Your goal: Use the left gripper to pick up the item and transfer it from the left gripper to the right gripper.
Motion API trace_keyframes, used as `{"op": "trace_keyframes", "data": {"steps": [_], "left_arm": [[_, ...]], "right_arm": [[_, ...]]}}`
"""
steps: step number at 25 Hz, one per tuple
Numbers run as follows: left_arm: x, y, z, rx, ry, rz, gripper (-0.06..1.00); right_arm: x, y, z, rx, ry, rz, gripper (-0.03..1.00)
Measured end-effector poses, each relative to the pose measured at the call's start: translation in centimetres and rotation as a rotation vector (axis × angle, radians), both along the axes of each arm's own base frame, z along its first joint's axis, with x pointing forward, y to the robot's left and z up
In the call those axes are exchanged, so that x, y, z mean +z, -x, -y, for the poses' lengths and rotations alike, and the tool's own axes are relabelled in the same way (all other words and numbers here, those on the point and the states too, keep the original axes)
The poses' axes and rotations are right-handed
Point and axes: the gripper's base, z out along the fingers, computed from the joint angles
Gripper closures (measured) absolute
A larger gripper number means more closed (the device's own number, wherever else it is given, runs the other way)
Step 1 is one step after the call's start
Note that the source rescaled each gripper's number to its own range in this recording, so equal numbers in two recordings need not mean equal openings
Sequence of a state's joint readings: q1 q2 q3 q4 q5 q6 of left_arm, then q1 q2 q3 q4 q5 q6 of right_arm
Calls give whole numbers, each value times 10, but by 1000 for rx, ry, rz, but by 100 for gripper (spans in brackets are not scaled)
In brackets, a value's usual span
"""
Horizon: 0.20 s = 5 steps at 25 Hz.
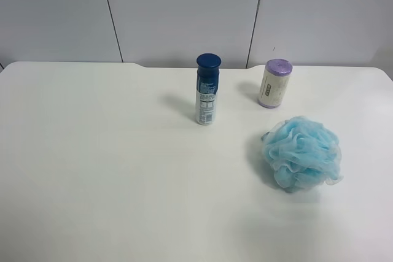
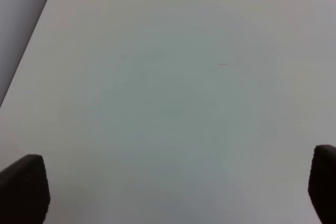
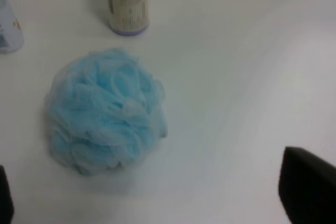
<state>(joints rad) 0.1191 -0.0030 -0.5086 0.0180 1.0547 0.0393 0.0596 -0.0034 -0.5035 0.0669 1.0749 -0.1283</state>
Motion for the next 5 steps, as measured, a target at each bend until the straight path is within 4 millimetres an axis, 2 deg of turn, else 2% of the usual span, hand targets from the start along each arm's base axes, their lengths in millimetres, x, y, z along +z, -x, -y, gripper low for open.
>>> {"op": "trace_keyframes", "data": {"steps": [5], "left_arm": [[0,0,0,1,1,0,-6]], "right_arm": [[0,0,0,0,0,0,-3]]}}
